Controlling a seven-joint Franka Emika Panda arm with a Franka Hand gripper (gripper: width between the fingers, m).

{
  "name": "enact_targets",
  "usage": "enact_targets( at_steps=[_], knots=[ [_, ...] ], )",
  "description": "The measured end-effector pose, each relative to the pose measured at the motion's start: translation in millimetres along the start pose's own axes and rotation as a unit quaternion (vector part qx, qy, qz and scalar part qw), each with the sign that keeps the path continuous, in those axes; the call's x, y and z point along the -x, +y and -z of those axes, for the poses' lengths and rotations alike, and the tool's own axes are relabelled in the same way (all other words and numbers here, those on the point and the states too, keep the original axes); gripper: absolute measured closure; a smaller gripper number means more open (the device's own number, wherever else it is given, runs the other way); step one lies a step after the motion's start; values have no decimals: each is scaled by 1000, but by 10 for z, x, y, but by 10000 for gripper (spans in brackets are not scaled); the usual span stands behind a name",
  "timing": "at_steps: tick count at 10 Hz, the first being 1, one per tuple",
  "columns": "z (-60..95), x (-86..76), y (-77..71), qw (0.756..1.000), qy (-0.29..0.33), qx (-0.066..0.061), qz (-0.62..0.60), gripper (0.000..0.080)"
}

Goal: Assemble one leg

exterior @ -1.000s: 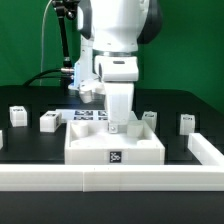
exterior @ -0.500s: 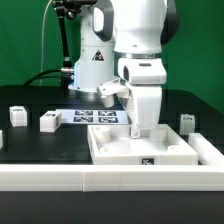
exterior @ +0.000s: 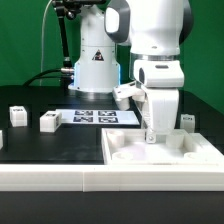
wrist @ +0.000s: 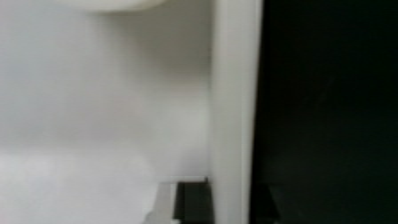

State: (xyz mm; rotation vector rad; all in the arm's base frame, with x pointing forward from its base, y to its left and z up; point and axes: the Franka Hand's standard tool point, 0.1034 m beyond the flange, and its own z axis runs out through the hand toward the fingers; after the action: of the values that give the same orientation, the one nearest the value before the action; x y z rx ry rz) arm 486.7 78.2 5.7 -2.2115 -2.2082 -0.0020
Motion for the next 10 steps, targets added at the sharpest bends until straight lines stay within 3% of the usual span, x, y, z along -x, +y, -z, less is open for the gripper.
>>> enact_targets(
  at_steps=[5, 6, 7, 8, 9, 10],
  knots=[
    [-2, 3, 36, 1000, -2, -3, -6, 741],
    [-2, 4, 35, 1000, -2, -3, -6, 534],
    [-3, 6, 35, 1000, -2, -3, -6, 534],
    [-3, 7, 34, 1000, -2, -3, -6, 350],
    [-3, 7, 34, 1000, -2, -3, -6, 225],
    [-3, 8, 33, 1000, -2, -3, -6, 225]
  ],
)
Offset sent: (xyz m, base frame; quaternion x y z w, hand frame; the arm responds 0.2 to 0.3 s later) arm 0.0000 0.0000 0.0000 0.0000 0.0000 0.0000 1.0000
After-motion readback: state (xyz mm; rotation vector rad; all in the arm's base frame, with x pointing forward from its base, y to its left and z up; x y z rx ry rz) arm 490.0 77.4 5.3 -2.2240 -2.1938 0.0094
